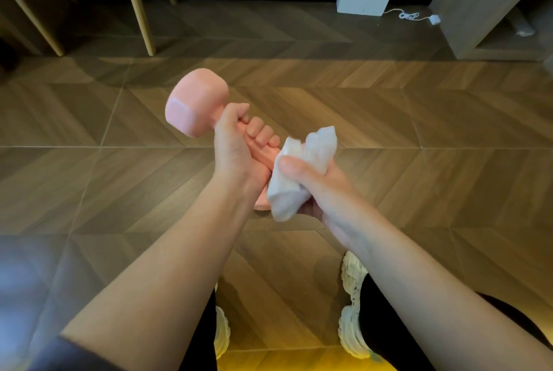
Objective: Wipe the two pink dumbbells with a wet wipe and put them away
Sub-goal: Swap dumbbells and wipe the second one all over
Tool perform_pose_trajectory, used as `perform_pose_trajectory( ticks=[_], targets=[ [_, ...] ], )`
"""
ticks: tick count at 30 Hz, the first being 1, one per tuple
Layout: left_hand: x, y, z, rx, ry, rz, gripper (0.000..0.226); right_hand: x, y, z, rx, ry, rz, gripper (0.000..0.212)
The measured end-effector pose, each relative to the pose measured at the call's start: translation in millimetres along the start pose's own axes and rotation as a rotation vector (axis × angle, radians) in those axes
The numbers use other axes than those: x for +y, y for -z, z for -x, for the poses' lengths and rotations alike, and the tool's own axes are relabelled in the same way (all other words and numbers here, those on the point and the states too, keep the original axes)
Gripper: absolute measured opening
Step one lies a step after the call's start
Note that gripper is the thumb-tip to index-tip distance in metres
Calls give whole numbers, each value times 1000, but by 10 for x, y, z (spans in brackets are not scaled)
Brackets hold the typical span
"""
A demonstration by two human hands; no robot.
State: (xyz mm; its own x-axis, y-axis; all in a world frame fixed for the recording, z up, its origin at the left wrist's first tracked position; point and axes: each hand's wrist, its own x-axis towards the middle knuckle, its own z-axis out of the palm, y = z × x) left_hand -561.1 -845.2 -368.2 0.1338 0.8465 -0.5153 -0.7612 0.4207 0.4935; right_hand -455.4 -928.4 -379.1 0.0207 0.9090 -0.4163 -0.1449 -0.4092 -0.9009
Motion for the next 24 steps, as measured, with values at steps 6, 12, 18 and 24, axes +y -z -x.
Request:
perform_pose_trajectory(
  ticks=[6,12,18,24],
  targets=[
    [58,8,-29,-66,-20,16,32,-90,170,-19,-92,-135,-311,53],
    [11,8,-4,-6,35,-71,29,24,179,4,-123,-83,-210,59],
    [0,30,-54,55,14,-17,31,-22,169,-59,-56,-125,-151,64],
    [62,33,-45,25,-12,-65,31,0,268,-26,-182,-164,-314,53]
  ],
)
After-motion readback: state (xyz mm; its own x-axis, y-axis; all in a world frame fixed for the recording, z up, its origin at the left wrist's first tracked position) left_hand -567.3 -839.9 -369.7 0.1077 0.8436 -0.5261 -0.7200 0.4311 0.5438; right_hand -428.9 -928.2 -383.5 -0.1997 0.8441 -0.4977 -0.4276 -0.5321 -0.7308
